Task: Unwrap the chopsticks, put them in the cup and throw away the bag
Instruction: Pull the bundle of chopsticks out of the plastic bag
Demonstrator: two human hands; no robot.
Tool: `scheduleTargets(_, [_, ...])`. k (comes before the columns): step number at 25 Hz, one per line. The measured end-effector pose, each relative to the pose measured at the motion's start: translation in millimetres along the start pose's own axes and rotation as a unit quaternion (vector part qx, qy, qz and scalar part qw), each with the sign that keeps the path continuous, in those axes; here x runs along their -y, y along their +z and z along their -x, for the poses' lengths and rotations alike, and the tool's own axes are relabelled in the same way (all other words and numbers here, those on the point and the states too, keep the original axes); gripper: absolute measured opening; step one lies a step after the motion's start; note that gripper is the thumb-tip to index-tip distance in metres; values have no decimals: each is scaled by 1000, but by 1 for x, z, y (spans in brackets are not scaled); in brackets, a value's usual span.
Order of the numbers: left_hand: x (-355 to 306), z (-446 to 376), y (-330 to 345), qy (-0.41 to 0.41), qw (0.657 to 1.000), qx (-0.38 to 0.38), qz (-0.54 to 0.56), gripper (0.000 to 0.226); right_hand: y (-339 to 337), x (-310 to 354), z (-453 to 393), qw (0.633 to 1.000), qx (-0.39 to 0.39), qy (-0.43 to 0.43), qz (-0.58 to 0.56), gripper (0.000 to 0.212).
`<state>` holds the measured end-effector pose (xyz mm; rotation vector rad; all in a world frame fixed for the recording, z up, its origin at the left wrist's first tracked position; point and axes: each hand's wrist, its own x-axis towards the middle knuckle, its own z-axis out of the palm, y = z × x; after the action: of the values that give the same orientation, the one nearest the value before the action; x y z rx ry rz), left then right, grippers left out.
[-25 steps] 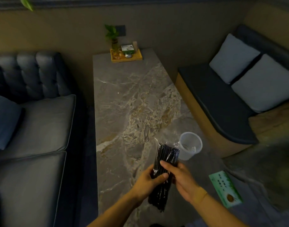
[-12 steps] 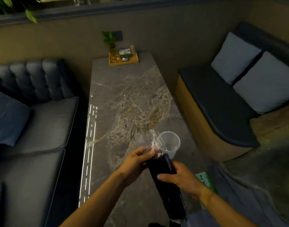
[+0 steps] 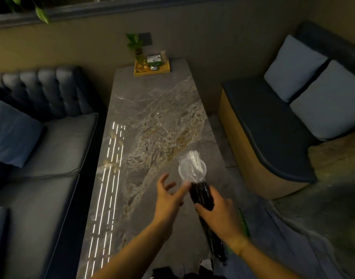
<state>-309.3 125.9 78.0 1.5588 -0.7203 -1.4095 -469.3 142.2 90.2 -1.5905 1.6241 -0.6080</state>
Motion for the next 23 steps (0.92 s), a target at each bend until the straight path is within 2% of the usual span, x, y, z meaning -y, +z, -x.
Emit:
scheduleTargets(2, [18,18,9,-10,998,51,-30,61,3,0,-1,991,-50,-62,104,46])
scheduleTargets(5, [25,22,14,-16,995,98,-25,51,16,3,-1,972,-60,-126,191,52])
scheduleTargets(10, [24,14,5,22,997,71,11,39,28,12,-5,993,55,-51,91,75])
scheduleTargets(14, [24,8,-9,-3,994,53,93,44,24,19,-11,989,128,-20,-64,73])
scheduleTargets(16, [23,6,-17,-15,993,57,102,49,21,18,-14,982,162,-6,-95,71])
scheduleTargets(20, [25,4,-24,11,997,46,66,45,28,28,-14,985,148,5,-88,70])
scheduleTargets(23, [23,2,-28,6,997,47,63,46,38,32,-15,987,126,11,-100,54])
